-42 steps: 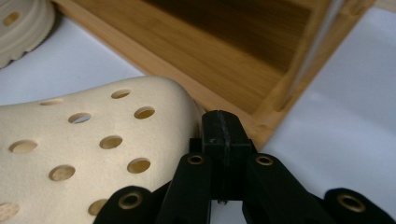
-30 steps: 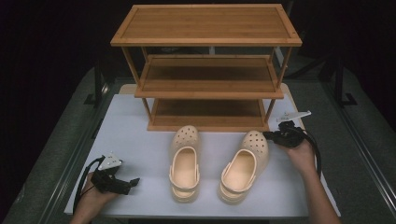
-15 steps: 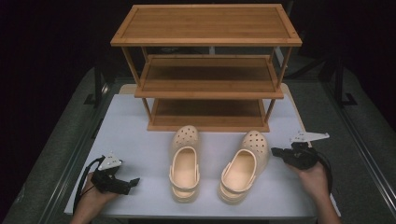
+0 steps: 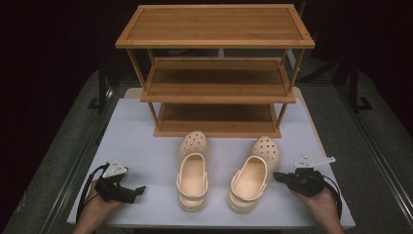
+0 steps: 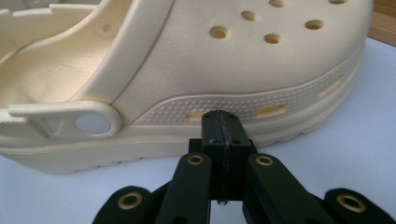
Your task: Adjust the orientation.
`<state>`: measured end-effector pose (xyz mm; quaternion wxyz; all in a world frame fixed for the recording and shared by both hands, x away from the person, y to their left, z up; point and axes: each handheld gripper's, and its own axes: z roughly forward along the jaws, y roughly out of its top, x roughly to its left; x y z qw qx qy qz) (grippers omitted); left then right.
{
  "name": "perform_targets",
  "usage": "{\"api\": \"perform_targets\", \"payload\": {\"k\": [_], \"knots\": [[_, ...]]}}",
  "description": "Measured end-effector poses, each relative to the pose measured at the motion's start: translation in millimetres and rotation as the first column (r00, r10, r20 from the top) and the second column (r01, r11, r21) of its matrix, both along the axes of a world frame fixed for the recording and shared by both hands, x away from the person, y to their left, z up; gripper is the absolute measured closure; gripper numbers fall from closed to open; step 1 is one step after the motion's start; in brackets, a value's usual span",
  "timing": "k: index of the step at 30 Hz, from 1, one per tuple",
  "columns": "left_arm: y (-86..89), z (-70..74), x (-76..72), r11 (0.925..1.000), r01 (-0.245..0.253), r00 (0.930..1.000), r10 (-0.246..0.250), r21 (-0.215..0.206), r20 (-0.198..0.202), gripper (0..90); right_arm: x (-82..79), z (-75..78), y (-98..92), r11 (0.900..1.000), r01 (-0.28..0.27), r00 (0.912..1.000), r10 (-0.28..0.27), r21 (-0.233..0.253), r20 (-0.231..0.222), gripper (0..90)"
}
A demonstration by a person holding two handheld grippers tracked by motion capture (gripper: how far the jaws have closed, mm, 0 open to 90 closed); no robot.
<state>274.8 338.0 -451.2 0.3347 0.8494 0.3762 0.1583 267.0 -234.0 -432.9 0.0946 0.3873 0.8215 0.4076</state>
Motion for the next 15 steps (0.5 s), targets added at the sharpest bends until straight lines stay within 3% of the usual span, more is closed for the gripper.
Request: {"api": "perform_targets", "payload": {"k": [15], "knots": [[-0.1, -0.2, 0.2, 1.0000, -0.001, 1.0000, 0.001, -0.002, -0.001, 0.0, 4.2, -3.0, 10.0, 0.999, -0.037, 0.9993, 0.037, 0.009, 0.000, 89.7]]}}
